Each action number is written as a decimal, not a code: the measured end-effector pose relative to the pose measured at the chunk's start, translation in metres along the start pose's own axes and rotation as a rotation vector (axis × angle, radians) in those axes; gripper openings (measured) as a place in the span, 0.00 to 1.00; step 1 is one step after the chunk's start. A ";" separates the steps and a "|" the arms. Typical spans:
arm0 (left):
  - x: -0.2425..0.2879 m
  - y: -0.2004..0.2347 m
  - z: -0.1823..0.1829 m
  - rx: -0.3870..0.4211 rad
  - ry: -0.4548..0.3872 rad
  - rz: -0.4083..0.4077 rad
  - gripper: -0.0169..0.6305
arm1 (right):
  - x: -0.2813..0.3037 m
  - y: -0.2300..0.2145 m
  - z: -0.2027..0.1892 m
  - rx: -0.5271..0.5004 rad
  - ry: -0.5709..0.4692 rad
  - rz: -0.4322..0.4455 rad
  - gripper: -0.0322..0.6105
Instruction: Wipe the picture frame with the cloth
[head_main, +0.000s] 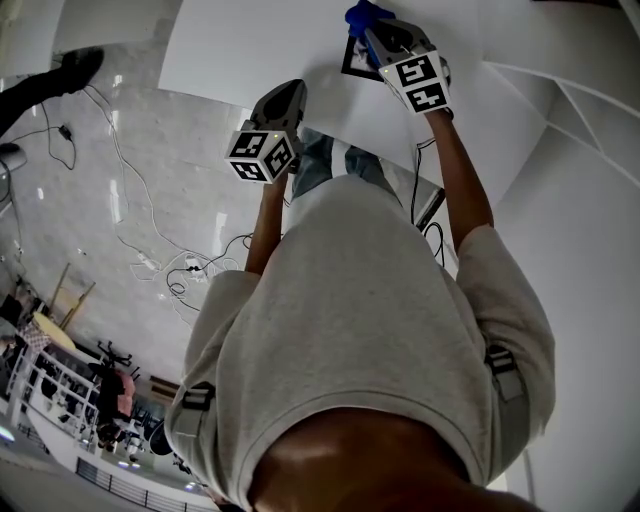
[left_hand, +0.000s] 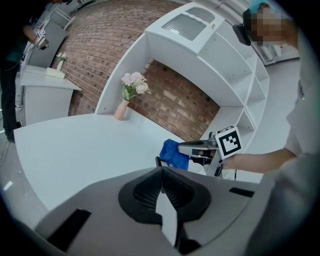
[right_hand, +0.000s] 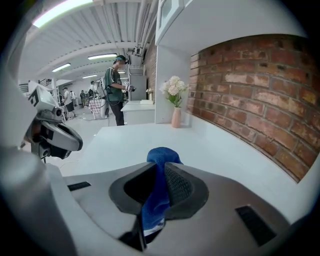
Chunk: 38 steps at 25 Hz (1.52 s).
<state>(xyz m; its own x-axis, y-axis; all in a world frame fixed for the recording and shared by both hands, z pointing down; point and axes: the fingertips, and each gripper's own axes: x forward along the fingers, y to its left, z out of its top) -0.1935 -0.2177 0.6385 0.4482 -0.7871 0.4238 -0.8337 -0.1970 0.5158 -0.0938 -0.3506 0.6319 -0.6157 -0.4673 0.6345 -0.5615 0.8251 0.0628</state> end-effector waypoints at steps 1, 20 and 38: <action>-0.001 0.000 -0.001 -0.002 -0.001 0.002 0.05 | 0.004 0.002 0.000 -0.002 0.003 0.008 0.15; -0.009 0.001 0.002 -0.013 -0.009 0.016 0.05 | 0.024 -0.005 -0.037 0.033 0.120 0.013 0.15; 0.008 -0.036 -0.009 0.021 0.022 -0.056 0.05 | -0.022 -0.038 -0.081 0.097 0.152 -0.074 0.15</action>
<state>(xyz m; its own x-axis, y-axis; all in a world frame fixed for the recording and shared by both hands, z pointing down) -0.1567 -0.2116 0.6303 0.5011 -0.7616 0.4109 -0.8135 -0.2527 0.5238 -0.0140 -0.3464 0.6781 -0.4849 -0.4660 0.7401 -0.6571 0.7525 0.0433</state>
